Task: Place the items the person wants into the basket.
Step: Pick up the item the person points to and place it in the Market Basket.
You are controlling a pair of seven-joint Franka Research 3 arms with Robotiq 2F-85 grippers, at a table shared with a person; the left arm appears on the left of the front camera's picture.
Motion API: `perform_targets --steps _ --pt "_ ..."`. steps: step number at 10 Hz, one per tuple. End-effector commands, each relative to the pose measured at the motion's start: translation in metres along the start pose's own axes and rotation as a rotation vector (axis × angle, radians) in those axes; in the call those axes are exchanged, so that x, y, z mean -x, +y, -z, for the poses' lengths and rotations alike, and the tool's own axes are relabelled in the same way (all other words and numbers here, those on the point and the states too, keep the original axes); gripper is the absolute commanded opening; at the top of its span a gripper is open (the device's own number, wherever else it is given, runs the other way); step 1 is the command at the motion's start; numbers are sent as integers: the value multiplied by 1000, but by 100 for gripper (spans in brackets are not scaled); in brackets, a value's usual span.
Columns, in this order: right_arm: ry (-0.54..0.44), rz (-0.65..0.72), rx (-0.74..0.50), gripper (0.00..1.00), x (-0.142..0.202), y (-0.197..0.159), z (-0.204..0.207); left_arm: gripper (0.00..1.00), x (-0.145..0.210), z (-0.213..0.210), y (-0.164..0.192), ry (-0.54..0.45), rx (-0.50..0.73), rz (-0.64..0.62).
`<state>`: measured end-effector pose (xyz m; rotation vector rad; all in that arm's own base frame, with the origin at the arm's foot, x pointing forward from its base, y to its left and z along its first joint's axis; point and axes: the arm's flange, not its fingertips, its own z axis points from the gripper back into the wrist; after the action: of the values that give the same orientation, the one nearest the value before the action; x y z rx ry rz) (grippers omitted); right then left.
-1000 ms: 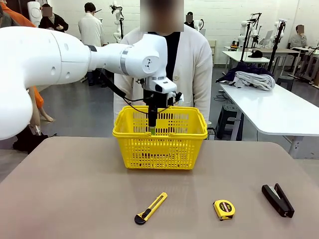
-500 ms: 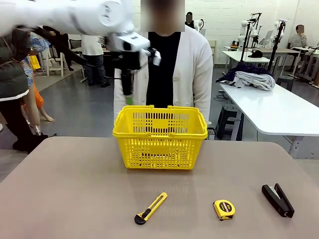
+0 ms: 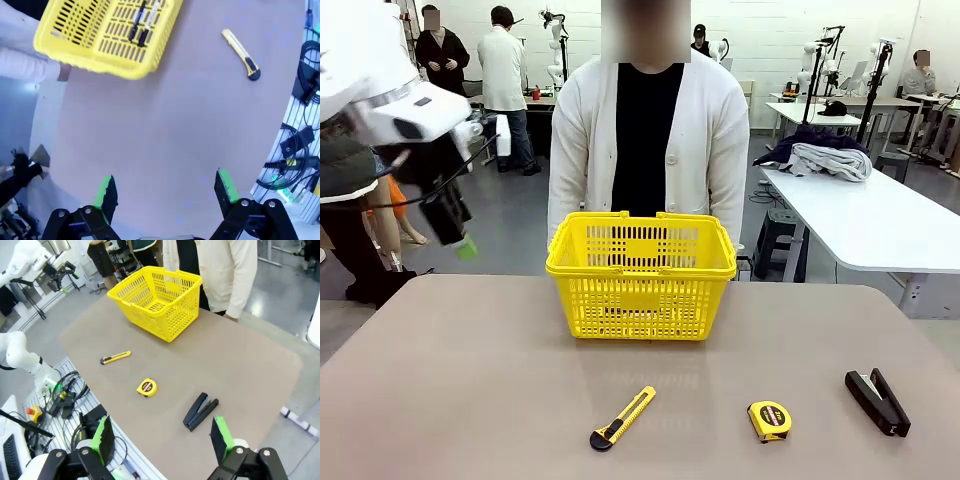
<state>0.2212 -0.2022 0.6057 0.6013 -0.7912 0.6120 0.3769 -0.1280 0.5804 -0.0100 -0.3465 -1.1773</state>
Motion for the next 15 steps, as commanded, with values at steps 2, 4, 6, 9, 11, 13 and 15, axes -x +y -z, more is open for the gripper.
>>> perform_targets --steps 2,4,6,9,11,13,15 --pt "-23 -14 -17 100 -2 -1 0 100 14 9 -10 -31 -5 -15" --pt "-23 -14 -17 100 -2 -1 0 100 8 18 -9 20 3 -32" --pt "-23 -14 -17 100 -2 -1 0 100 18 9 -13 -21 10 -11" --pt "-23 -14 -17 100 -2 -1 0 100 18 9 -13 -21 10 -11" --pt "-23 -14 -17 100 -2 -1 0 100 18 9 -13 -21 10 -11" --pt "-23 -14 -17 100 -2 -1 0 100 17 11 -12 -22 18 -13" --pt "-23 -14 -17 100 -2 -1 0 100 74 -4 23 -202 193 11"
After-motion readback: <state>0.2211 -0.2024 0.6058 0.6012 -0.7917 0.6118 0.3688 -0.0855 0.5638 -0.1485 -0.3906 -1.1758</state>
